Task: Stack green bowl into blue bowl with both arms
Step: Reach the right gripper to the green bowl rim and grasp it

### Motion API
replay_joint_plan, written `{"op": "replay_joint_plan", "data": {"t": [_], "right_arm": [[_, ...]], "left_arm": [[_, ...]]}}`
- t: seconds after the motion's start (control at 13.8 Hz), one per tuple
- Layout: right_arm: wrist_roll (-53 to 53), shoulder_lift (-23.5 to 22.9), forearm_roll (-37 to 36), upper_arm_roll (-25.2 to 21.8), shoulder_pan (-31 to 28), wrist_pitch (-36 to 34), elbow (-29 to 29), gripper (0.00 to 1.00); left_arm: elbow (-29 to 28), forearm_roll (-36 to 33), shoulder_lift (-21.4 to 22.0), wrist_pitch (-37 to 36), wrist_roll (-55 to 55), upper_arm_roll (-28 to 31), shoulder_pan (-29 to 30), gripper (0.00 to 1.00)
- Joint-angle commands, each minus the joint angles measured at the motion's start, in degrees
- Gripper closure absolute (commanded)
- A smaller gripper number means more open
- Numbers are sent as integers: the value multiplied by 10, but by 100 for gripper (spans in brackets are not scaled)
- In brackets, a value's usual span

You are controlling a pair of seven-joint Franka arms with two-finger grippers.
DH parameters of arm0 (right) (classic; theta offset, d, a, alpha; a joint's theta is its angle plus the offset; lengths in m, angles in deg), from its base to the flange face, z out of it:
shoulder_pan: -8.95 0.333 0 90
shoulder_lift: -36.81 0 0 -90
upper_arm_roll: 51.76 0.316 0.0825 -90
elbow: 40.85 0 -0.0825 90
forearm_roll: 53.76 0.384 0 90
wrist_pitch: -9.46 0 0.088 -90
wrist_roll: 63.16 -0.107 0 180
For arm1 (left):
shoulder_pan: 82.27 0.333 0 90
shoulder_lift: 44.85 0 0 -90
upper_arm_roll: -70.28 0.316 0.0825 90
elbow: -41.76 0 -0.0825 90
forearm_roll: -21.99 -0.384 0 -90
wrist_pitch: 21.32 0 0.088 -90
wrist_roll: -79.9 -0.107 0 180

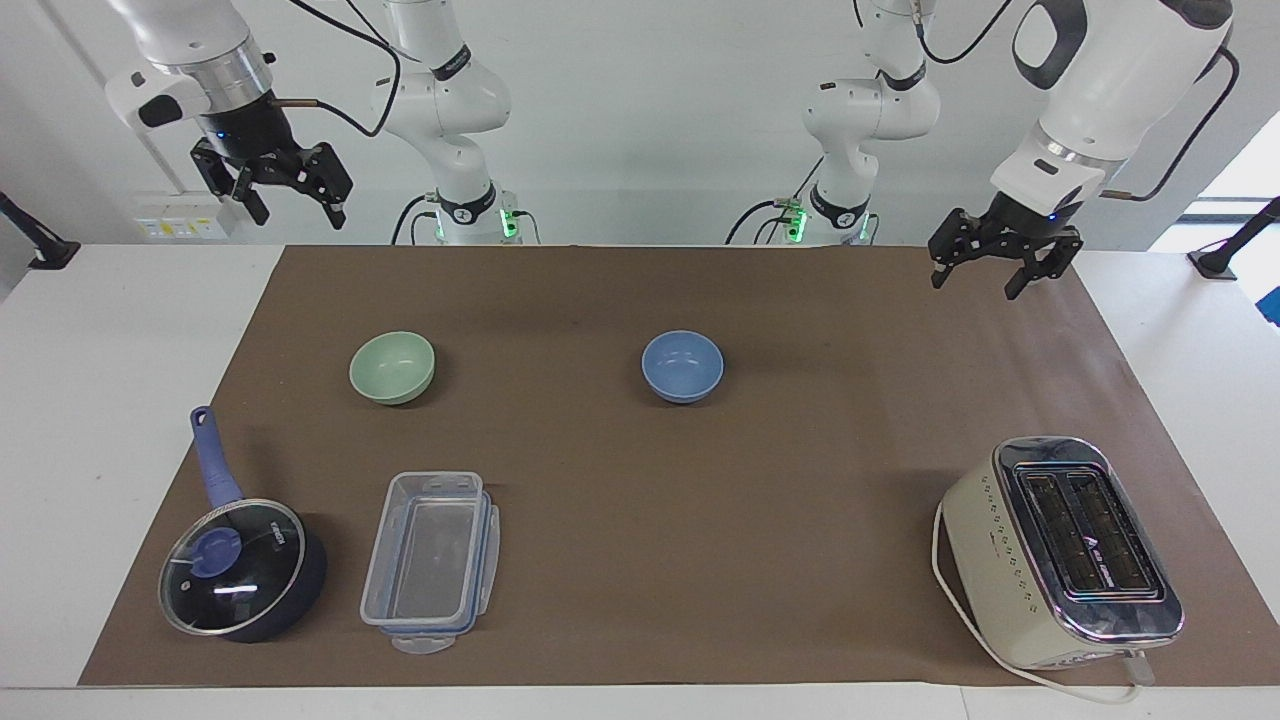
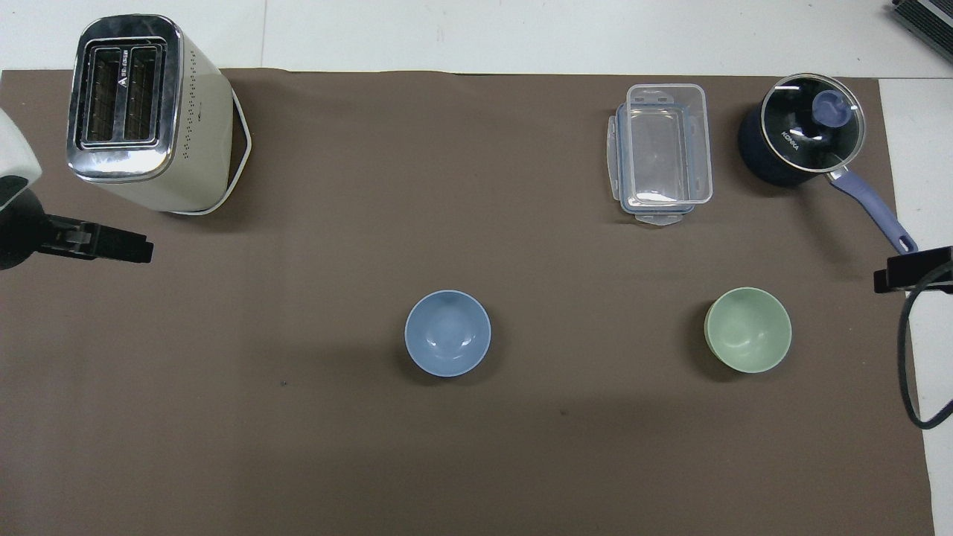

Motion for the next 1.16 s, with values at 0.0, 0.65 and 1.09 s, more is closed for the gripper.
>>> {"op": "replay_joint_plan", "data": {"t": [0.0,0.65,1.09], "right_arm": [[20,10,-1,3,-4,-1,8,0],[159,2,1,-1,-39,224,247,0],[228,-40,1,-1,-81,392,376,0]], "left_arm": [[44,-13,-28,-21,-13,-7,18,0],[48,-10,-26,-63,-39,-7,17,0],[43,-11,-20,-92,-46,-6,18,0]]}}
